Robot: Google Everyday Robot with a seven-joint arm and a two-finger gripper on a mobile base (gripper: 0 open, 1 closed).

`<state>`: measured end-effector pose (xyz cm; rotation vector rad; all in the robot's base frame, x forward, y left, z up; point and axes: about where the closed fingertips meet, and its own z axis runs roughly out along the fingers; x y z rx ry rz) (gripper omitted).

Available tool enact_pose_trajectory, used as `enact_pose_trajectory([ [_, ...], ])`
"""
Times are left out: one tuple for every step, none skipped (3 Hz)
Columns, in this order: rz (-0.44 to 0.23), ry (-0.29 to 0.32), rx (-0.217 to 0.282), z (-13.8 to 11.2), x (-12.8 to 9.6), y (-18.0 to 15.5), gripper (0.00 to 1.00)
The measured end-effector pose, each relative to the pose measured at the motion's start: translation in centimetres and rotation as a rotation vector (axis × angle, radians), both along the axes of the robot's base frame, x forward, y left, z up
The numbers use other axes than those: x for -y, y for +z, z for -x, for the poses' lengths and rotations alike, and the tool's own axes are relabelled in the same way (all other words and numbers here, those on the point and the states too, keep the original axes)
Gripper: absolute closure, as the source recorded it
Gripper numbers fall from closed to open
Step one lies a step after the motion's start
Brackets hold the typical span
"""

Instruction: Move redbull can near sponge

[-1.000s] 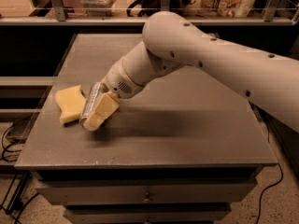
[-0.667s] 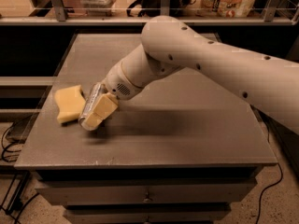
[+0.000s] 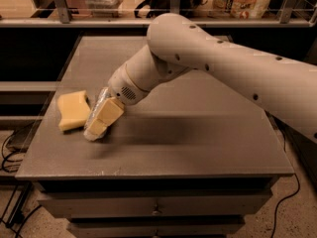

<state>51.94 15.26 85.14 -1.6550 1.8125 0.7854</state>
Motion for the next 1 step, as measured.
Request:
enact_pose_trajectory([
  [0.002,0.004,-0.002,0.12,0.01,0.04,0.00],
])
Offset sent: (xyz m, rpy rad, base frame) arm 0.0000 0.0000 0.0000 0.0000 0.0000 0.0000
